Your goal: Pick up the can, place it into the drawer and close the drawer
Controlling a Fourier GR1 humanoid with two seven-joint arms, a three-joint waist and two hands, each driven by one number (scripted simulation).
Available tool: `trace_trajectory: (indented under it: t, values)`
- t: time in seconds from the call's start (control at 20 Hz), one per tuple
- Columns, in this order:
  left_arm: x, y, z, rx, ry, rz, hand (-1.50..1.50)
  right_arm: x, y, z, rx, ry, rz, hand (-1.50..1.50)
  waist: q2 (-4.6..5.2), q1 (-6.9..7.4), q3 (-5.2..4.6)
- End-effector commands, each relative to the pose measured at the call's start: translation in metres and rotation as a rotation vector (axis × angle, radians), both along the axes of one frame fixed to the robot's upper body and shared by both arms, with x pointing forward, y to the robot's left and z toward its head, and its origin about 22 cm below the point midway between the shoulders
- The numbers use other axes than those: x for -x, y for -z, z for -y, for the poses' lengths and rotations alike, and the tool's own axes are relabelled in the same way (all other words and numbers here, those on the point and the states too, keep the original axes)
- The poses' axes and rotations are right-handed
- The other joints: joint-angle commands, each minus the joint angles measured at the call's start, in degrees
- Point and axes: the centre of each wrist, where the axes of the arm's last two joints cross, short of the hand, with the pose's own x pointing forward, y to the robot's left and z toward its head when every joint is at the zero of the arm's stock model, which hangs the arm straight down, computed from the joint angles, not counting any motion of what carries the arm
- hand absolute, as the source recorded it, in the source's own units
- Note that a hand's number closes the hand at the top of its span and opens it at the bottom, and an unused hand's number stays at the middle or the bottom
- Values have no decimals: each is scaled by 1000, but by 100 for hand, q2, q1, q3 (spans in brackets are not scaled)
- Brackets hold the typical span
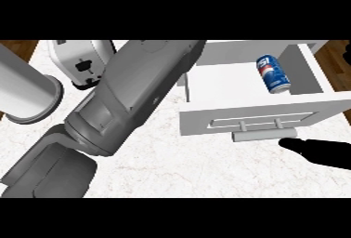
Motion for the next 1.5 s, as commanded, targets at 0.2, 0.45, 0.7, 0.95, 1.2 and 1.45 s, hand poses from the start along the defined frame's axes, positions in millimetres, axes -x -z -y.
trace_trajectory:
  t: [0.2, 0.45, 0.7, 0.95, 1.2, 1.45]
  values:
    - [-2, 1, -1, -26, -4, 32, -150, -51, 28, -20, 249, 44, -5, -150, -13, 314, -2]
    - [-3, 2, -3, -55, 3, 23, -150, -70, 56, -40, 380, 73, -39, -150, -96, 393, -9]
    - [-6, 10, -12, -13, 24, 8, -150, -96, 97, -60, 492, 68, -29, -150, -106, 478, -8]
    - [-15, -1, -33, -3, -19, 10, -150, -138, 96, -65, 508, 120, -32, -150, -100, 558, -9]
    - [-15, -16, -40, -16, -33, 4, -150, -147, 136, -100, 527, 153, -3, -150, -102, 575, -7]
    - [-16, -10, -59, -11, -8, -7, -150, -177, 128, -78, 530, 274, 39, -150, -140, 822, -9]
